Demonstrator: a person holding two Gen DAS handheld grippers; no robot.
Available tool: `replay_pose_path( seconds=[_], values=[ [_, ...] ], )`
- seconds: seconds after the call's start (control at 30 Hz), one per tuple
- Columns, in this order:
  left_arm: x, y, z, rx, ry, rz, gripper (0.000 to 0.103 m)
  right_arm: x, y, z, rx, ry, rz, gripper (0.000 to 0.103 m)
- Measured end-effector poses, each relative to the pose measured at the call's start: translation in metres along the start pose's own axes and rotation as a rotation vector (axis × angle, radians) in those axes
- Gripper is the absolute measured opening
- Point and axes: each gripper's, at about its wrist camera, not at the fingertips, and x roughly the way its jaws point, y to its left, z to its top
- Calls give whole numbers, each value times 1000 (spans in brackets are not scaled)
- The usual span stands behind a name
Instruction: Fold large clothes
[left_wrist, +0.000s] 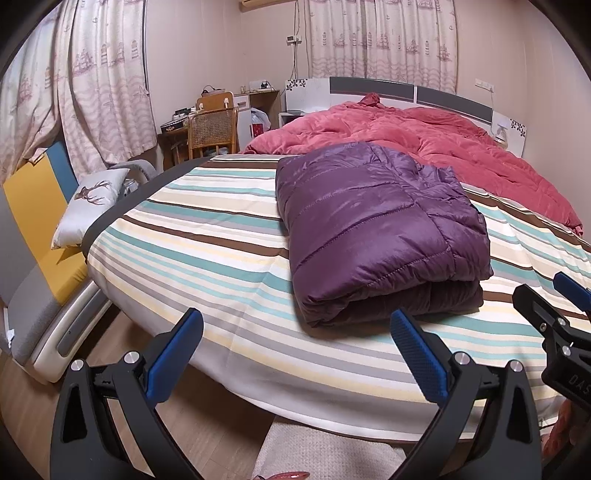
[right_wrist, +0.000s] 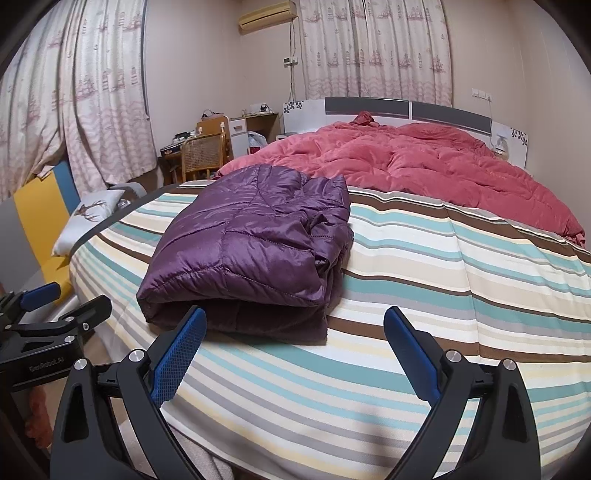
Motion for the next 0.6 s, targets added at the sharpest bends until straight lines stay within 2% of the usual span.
replay_pose_path(
  seconds=[0.6],
  values=[
    [0, -3, 1, 4, -4, -3, 101, 0, 0, -1, 0, 2, 0, 96]
  ],
)
